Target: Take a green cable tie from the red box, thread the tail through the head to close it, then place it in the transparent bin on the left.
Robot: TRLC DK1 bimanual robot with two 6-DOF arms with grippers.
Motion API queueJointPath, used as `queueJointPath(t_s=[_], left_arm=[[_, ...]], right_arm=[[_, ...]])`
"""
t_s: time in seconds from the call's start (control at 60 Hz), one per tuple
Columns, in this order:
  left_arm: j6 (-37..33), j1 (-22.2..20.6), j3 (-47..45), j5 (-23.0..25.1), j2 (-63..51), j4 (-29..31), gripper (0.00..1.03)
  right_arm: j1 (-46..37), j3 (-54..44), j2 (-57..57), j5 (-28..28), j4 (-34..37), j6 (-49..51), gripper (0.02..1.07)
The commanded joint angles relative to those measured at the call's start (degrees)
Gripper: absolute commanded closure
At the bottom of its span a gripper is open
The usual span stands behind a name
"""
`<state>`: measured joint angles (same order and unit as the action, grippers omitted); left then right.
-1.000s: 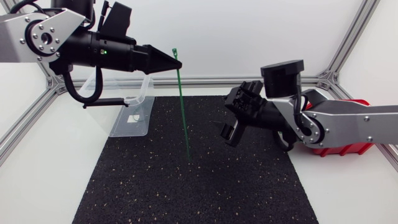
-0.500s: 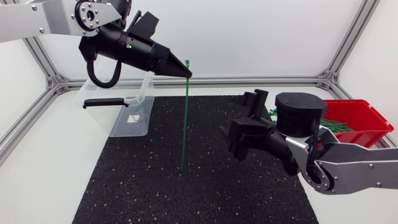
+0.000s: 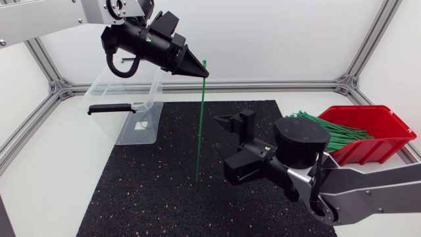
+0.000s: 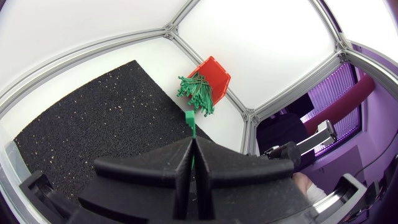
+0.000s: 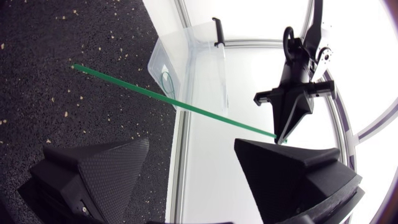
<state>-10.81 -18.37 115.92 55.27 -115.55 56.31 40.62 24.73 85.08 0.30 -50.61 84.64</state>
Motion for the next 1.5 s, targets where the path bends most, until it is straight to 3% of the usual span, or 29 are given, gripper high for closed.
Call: queueJointPath(t_s=[0.0, 0.567, 0.75, 0.917, 1.233, 1.483], left_arm=[[-1.7, 0.7, 4.3, 1.1, -2.4, 2.2, 1.0], [-2.8, -0.2, 14.3, 1.7, -9.3, 12.1, 1.0], [-8.0, 0.4, 18.4, 3.4, -13.0, 16.7, 1.0], [-18.7, 0.3, 28.6, 4.9, -19.4, 29.8, 1.0], [-22.1, -0.3, 30.6, 6.4, -21.7, 32.8, 1.0], [-24.6, -0.8, 29.9, 6.7, -21.7, 35.2, 1.0]], right_arm=[[1.2, -1.2, 1.8, 0.3, -2.1, 4.8, 0.07], [3.4, 3.3, 11.3, -3.5, -7.3, 9.9, 0.07], [4.4, 4.4, 11.8, -4.7, -7.3, 10.2, 0.07], [4.8, 5.2, 12.4, -5.2, -7.3, 10.2, 0.07], [5.3, 4.5, 14.6, -5.7, -7.4, 10.5, 0.07], [6.4, 5.2, 15.7, -6.3, -7.7, 10.2, 0.26]])
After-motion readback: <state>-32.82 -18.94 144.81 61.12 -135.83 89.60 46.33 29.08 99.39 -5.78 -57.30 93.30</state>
